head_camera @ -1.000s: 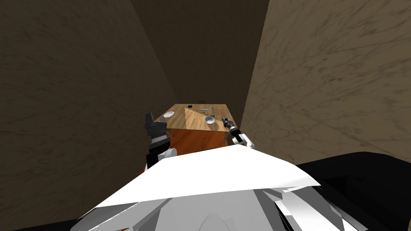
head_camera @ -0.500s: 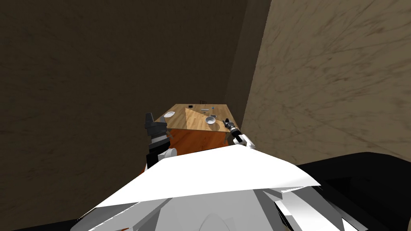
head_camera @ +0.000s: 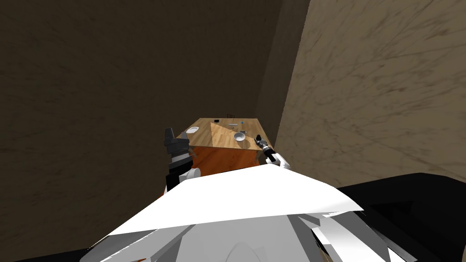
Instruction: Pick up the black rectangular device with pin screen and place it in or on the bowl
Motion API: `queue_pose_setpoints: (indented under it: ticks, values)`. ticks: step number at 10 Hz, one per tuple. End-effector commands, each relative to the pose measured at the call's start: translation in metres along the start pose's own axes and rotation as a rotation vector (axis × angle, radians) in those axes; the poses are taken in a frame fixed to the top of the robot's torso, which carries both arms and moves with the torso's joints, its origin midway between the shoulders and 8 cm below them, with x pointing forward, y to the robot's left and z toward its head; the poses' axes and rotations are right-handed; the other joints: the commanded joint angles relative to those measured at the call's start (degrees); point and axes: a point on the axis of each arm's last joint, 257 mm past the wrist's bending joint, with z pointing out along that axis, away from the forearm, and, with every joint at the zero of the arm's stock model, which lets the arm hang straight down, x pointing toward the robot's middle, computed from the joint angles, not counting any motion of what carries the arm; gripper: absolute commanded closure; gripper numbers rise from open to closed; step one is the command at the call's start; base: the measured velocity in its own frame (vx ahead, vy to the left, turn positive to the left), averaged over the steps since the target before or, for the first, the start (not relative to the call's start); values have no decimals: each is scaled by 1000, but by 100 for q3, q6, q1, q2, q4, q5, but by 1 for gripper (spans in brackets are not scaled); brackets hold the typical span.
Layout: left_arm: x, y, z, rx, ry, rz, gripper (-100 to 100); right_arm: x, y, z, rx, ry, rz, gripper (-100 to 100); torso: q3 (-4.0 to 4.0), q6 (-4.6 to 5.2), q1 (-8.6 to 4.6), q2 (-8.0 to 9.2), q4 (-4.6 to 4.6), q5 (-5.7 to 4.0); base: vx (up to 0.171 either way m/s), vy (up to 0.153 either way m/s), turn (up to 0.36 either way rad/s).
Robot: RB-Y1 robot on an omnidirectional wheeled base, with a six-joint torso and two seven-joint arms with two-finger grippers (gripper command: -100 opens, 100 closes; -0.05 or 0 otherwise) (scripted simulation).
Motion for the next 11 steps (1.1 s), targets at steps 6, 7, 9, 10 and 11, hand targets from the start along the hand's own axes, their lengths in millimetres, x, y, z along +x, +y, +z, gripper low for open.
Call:
queue_pose_setpoints:
  ticks: [6,7,9,10,11]
  values:
    - [0,0,0,0,0,0,0,42,-69,-13,115,115,-82,-100,-5,0,3,-8,-2,1,41,35,7]
    - [0,0,0,0,0,0,0,52,-91,-19,151,146,-105,-100,-7,-1,6,-13,-2,2,84,76,23]
    - [0,0,0,0,0,0,0,61,-119,-28,194,183,-137,-100,-13,-2,15,-23,-4,4,98,75,23]
    - [0,0,0,0,0,0,0,65,-132,-32,214,201,-153,-100,-17,-1,18,-30,-6,5,124,55,27]
    - [0,0,0,0,0,0,0,68,-141,-34,228,214,-165,-100,-21,-2,11,-36,-7,4,99,56,42]
